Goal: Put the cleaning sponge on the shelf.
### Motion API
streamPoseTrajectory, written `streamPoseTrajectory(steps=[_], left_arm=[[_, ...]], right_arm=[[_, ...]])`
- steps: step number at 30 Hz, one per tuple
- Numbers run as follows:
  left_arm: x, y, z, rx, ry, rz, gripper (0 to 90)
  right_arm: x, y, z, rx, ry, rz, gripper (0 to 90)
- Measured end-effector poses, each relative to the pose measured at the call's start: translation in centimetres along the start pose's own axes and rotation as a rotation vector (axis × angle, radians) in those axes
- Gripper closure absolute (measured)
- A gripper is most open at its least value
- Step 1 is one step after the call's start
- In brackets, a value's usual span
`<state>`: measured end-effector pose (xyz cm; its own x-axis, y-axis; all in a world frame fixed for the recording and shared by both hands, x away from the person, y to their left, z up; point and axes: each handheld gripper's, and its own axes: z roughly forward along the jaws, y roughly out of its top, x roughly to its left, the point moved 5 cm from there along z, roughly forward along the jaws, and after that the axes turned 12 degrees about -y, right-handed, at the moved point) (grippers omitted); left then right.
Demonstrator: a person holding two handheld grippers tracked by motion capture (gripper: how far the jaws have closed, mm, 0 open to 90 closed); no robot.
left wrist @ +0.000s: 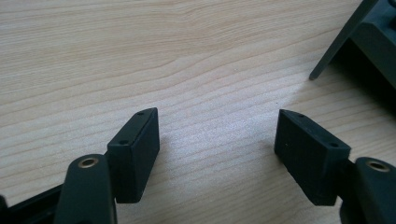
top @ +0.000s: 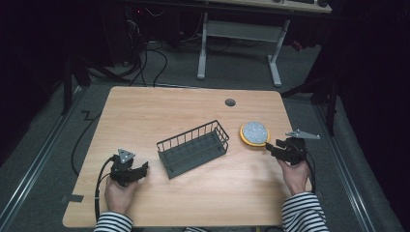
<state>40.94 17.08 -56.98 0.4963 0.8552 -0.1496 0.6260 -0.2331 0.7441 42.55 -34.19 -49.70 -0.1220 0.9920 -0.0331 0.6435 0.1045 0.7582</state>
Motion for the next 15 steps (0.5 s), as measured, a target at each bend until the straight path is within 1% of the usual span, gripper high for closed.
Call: streamPoseTrajectory(steps=[1,2,3,4,7,8,9,11,12,15], left_arm=[[0.0,0.0,0.0,0.000,0.000,0.000,31.5],[0.0,0.0,0.0,0.000,0.000,0.000,31.5],[0.0,0.0,0.0,0.000,0.000,0.000,31.6],[0.0,0.0,0.0,0.000,0.000,0.000,31.6],[0.0,0.0,0.0,0.000,0.000,0.000,31.7],[0.0,0.0,0.0,0.000,0.000,0.000,31.7],[0.0,0.0,0.0,0.000,0.000,0.000,31.7],[0.0,0.0,0.0,0.000,0.000,-0.001,31.7],[0.0,0.0,0.0,0.000,0.001,-0.001,31.7],[0.0,0.0,0.0,0.000,0.001,-0.001,31.7]], right_arm=[[0.0,0.0,0.0,0.000,0.000,0.000,46.9],[-0.1,0.3,0.2,0.002,-0.001,0.003,46.9],[-0.3,1.1,0.8,0.015,-0.005,0.014,46.9],[-0.3,1.1,0.8,0.015,-0.005,0.014,46.9],[-0.8,2.3,1.9,0.028,-0.021,0.030,46.3],[-0.8,2.3,1.9,0.028,-0.021,0.030,46.3],[-1.1,2.9,2.6,0.036,-0.029,0.040,46.0],[-1.2,3.1,2.9,0.037,-0.031,0.048,45.8],[-1.4,3.6,3.7,0.051,-0.040,0.060,45.5],[-1.5,3.8,4.7,0.061,-0.044,0.084,45.2]])
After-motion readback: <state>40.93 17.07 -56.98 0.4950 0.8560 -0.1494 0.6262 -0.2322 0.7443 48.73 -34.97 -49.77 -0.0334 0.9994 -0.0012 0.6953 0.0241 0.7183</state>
